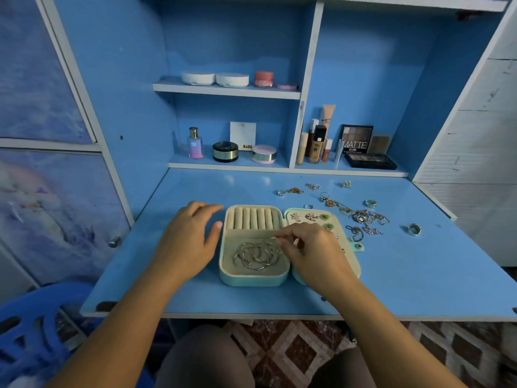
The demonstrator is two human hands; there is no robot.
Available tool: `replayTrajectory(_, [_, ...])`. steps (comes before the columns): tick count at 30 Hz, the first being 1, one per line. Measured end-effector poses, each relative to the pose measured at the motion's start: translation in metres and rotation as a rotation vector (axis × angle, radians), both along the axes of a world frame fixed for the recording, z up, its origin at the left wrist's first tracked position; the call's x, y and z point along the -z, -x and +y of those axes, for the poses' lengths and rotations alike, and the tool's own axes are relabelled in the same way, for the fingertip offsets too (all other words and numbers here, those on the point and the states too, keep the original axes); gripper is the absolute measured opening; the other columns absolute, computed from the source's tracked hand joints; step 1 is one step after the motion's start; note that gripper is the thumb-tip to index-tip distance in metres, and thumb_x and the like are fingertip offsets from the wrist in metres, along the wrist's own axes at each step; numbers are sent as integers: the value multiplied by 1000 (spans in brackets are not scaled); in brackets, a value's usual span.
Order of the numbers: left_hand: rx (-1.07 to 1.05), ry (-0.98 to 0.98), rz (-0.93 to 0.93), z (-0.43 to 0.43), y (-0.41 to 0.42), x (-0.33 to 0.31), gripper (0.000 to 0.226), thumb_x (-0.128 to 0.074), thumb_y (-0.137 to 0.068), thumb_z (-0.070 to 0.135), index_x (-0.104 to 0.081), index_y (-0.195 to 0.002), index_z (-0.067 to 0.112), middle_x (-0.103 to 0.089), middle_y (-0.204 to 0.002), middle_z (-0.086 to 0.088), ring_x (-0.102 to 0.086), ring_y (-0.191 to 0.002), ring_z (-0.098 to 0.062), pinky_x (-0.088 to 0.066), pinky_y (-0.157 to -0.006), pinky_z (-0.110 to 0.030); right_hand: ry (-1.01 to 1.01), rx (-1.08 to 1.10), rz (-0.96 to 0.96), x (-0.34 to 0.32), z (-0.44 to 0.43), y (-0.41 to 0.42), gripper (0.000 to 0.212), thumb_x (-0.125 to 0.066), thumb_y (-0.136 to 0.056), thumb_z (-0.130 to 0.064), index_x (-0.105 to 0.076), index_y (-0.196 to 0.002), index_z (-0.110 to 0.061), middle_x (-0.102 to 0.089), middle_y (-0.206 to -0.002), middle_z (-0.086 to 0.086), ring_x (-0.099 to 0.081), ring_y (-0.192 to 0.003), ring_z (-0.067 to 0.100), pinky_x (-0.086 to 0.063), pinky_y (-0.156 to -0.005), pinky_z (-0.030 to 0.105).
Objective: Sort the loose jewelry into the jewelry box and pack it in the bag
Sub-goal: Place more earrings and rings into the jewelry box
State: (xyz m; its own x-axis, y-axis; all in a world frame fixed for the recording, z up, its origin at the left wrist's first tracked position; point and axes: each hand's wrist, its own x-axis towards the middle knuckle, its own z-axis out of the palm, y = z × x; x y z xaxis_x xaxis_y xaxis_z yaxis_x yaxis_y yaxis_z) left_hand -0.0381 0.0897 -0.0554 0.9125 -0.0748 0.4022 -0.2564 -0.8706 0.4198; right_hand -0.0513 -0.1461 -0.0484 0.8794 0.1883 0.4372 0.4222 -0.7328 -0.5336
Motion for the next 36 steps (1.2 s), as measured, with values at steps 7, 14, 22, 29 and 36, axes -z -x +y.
replayTrajectory(7, [-44,-102,182,8,-4,21,46,-53,-97,37,-53,-139,18,-45,-149,0,-45,-133,-22,-34,-113,-39,120,75,36,-6,20,1,15,-58,-91,-35,-71,-97,-31,-66,-77,-12,-50,-92,16,-38,-89,38])
replayTrajectory(14, [-47,-100,172,8,-4,23,46,-51,-97,40,-54,-138,20,-46,-149,0,-43,-135,-22,-32,-115,-38,138,90,18,-2,20,6,17,-61,-88,-34,-72,-97,-26,-64,-94,-6,-51,-94,19,-45,-82,40])
replayTrajectory(22, [-120,-83,180,12,-3,24,47,-54,-95,41,-54,-138,23,-43,-150,4,-42,-136,-18,-32,-115,-36,168,579,210,0,-42,30,48,-56,-87,-44,-54,-130,-23,-49,-130,6,-36,-118,29,-37,-95,42])
replayTrajectory(29, [-131,-30,190,11,-1,23,45,-58,-93,38,-57,-135,23,-46,-148,4,-45,-133,-20,-36,-112,-38,56,582,415,-4,-57,32,53,-44,-91,-53,-55,-129,-18,-48,-128,8,-37,-119,26,-36,-100,39])
replayTrajectory(36, [-129,-24,177,9,-1,22,43,-61,-93,32,-59,-134,20,-47,-148,1,-47,-131,-21,-36,-112,-36,-48,546,459,-1,-50,38,59,-51,-87,-56,-50,-133,-18,-44,-128,4,-44,-117,25,-41,-95,34])
